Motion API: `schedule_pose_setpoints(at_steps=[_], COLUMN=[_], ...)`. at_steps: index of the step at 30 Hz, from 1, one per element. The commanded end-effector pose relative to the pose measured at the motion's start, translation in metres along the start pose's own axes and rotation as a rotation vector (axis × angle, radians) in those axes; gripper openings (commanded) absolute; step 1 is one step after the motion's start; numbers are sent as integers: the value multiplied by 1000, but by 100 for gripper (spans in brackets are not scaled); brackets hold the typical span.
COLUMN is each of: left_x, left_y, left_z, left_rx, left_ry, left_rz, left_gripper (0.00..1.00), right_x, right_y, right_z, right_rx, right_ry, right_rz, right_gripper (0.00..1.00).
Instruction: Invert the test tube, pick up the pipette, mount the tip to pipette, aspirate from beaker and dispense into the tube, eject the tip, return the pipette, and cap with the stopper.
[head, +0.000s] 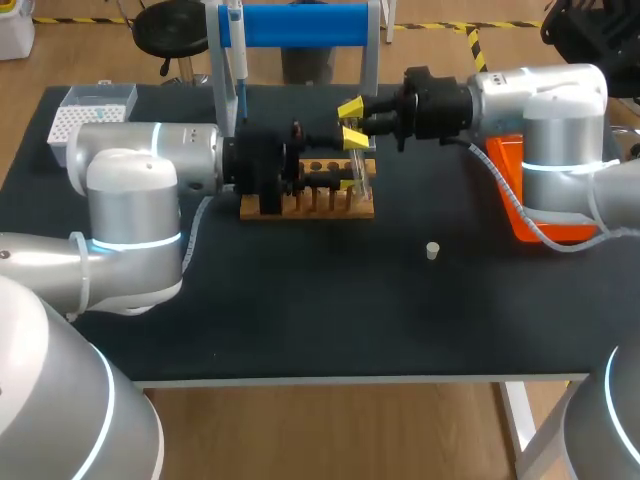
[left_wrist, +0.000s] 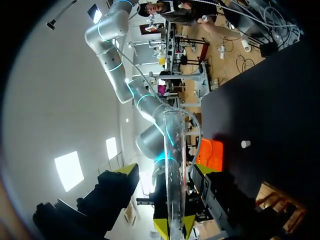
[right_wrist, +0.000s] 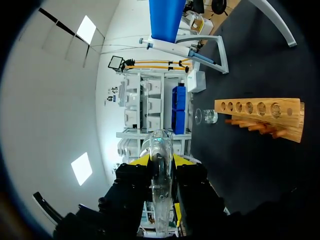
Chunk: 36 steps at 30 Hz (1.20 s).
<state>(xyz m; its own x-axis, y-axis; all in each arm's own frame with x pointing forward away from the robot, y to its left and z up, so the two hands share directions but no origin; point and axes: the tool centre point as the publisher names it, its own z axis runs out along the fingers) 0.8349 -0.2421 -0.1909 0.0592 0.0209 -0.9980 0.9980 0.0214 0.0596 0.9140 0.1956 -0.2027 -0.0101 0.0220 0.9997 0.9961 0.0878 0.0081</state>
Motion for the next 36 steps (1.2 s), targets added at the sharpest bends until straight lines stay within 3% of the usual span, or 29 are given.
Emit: schedule_pose_setpoints(at_steps=[1,10,23,36], left_x=[1,3,2,2], left_y=[-1,-9,-10,-10], left_z=[2,2,4,9], left_rx=[0,2,7,15], left_ry=[1,-2,-1,9], left_rz=[0,-12,-10,-12], left_gripper=[67,65,58,56], right_x=[1,1,1,1], right_y=[0,0,0,0], right_z=[0,0,0,0], right_rx=[0,0,0,0], right_ry=[-2,-2,-2,-2], right_rz=[0,0,0,0], right_gripper=[0,0,0,0])
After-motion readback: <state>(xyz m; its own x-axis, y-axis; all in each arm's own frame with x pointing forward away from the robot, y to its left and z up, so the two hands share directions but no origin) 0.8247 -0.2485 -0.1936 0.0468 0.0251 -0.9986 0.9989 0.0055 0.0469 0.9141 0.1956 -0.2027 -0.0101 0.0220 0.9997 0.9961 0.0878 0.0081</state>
